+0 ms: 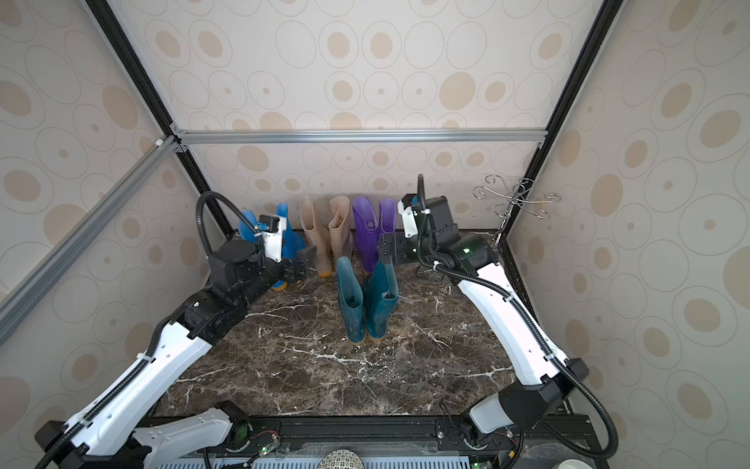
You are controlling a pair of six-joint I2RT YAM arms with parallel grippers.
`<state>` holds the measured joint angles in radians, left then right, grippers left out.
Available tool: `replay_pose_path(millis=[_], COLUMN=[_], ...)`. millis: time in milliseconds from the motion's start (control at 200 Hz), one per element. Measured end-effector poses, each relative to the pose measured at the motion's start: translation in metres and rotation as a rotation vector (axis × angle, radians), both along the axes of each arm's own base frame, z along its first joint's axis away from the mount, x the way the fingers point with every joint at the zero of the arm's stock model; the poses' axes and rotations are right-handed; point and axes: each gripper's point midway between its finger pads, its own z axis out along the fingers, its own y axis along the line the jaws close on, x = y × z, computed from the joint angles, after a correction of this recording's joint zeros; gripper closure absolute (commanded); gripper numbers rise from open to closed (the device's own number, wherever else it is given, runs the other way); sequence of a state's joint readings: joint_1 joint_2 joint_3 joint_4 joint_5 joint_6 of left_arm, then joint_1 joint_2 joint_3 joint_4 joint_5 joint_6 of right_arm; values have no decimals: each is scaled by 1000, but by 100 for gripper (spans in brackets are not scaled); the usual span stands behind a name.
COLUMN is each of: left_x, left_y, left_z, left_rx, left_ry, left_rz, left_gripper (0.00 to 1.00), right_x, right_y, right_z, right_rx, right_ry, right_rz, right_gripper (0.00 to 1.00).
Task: Match and arrange rain boots in pairs
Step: Pair a pair of rain boots at the center of the board, then reset both arms
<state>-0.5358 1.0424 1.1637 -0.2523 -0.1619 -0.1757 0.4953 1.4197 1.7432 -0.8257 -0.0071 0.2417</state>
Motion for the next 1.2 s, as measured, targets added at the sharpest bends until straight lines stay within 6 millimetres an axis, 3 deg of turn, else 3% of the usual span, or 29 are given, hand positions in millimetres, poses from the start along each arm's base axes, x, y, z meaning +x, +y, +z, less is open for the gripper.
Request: replay_pose_path(millis=[80, 145, 255, 355, 500, 595, 715, 880, 1045, 1130, 1200], left_x=[-8, -15, -26, -35, -49, -52, -46, -30, -13, -4, 3], left_y=[33, 58, 91, 113, 135, 145, 155, 155, 162, 164, 164], left_z=[-13, -36, -84, -139, -214, -240, -256, -262, -257, -252, -250], left_rx=[23, 49, 100, 164, 258, 283, 283, 279, 239, 213, 196], left_ry=[-23, -18, 0, 7, 18, -3, 2, -15, -57, -87, -107], left_rz=[129, 225, 354, 444, 510, 542, 578, 569, 553, 539, 512], left_gripper=[4, 4, 4, 5, 7, 7, 7, 6, 4, 3, 2], right_x=[-7, -13, -18, -17, -29, -36, -19, 10, 31, 31, 33], right_y=[-35, -66, -119, -153, -179, -193, -191, -179, -167, -165, -164], right_z=[-1, -12, -52, -118, -248, -294, -306, -289, -294, -307, -303], right_rx=[-35, -59, -117, -200, -307, -326, -310, -266, -252, -261, -257], right_ry=[-55, -76, -82, -77, 24, 78, 1, -150, -226, -209, -226], right_rz=[-70, -139, -277, -373, -425, -462, -461, -412, -338, -316, -311], right_gripper=[0, 0, 0, 0, 0, 0, 0, 0, 0, 0, 0])
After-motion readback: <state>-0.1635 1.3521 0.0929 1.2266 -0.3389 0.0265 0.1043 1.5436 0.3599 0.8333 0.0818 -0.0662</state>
